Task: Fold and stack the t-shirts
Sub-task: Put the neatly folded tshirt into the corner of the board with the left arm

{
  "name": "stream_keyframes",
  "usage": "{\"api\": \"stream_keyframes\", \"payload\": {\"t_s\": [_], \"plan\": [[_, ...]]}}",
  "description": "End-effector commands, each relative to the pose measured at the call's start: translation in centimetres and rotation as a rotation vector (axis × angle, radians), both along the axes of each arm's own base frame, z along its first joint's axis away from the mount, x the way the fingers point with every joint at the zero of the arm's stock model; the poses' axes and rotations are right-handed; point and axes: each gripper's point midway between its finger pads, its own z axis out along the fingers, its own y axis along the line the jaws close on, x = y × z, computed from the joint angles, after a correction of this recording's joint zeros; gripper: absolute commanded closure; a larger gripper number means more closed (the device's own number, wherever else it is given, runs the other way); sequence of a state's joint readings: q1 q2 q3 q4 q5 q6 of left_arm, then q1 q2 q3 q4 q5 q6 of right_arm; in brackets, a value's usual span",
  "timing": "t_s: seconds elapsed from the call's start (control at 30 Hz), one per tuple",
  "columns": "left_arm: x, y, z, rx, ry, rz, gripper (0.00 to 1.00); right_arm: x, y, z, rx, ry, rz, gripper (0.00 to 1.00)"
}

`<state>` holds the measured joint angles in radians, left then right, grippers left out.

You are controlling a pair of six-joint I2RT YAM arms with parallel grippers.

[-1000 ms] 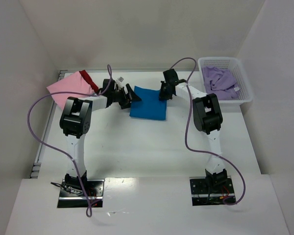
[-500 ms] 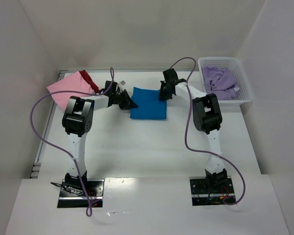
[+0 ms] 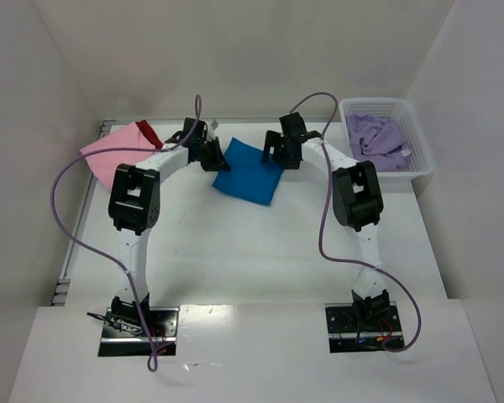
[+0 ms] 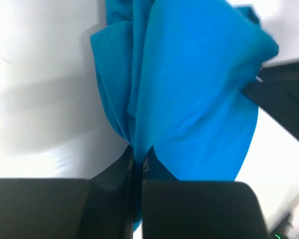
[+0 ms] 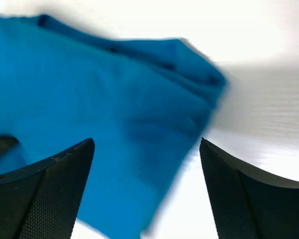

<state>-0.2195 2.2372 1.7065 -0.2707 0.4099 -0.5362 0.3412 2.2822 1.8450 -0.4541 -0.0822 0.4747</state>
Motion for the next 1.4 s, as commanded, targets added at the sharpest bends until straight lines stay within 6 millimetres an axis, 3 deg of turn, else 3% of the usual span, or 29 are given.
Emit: {"api": "stream_keyframes", "payload": {"t_s": [0.0, 0.03, 0.07, 0.13, 0.17, 0.3, 0.4, 0.43, 0.5, 0.7, 1.0, 1.37], "plan": [[2.8, 2.7, 3.5, 0.146, -0.121, 0.021, 1.00, 0.9, -1.6, 8.5, 0.015, -0.152, -0.022, 0.08], [3.5, 3.3, 4.3, 0.180, -0.144, 0.040, 1.00, 1.0, -1.9, 9.4, 0.029, -0.172, -0.024, 0.08], [3.6, 3.5, 4.9, 0.198, -0.151, 0.037, 1.00, 1.2, -2.3, 11.7, 0.056, -0.212, -0.036, 0.08], [4.6, 4.1, 5.9, 0.243, -0.184, 0.041, 1.00, 0.5, -2.8, 12.4, 0.067, -0.213, -0.034, 0.07], [5.3, 4.3, 7.3, 0.256, -0.211, 0.047, 1.00, 0.3, -2.9, 14.2, 0.079, -0.253, -0.034, 0.07], [7.6, 6.0, 9.1, 0.290, -0.256, 0.095, 1.00, -1.1, -4.0, 15.1, 0.078, -0.276, -0.051, 0.06], [8.5, 6.9, 9.3, 0.316, -0.253, 0.125, 1.00, -2.1, -4.8, 15.1, 0.076, -0.273, -0.060, 0.06], [9.3, 7.1, 10.8, 0.320, -0.288, 0.143, 1.00, -2.2, -4.8, 15.1, 0.077, -0.279, -0.060, 0.06], [9.9, 8.1, 11.1, 0.331, -0.291, 0.167, 1.00, -2.9, -5.0, 14.6, 0.075, -0.271, -0.060, 0.06], [12.4, 14.0, 15.1, 0.260, -0.344, 0.265, 1.00, -3.8, -5.4, 14.7, 0.093, -0.270, -0.062, 0.06], [12.2, 20.6, 18.8, 0.185, -0.388, 0.335, 1.00, -4.3, -5.4, 14.1, 0.097, -0.260, -0.056, 0.06], [11.4, 23.3, 24.5, 0.118, -0.485, 0.368, 1.00, -4.9, -4.9, 13.9, 0.136, -0.251, -0.055, 0.06]]}}
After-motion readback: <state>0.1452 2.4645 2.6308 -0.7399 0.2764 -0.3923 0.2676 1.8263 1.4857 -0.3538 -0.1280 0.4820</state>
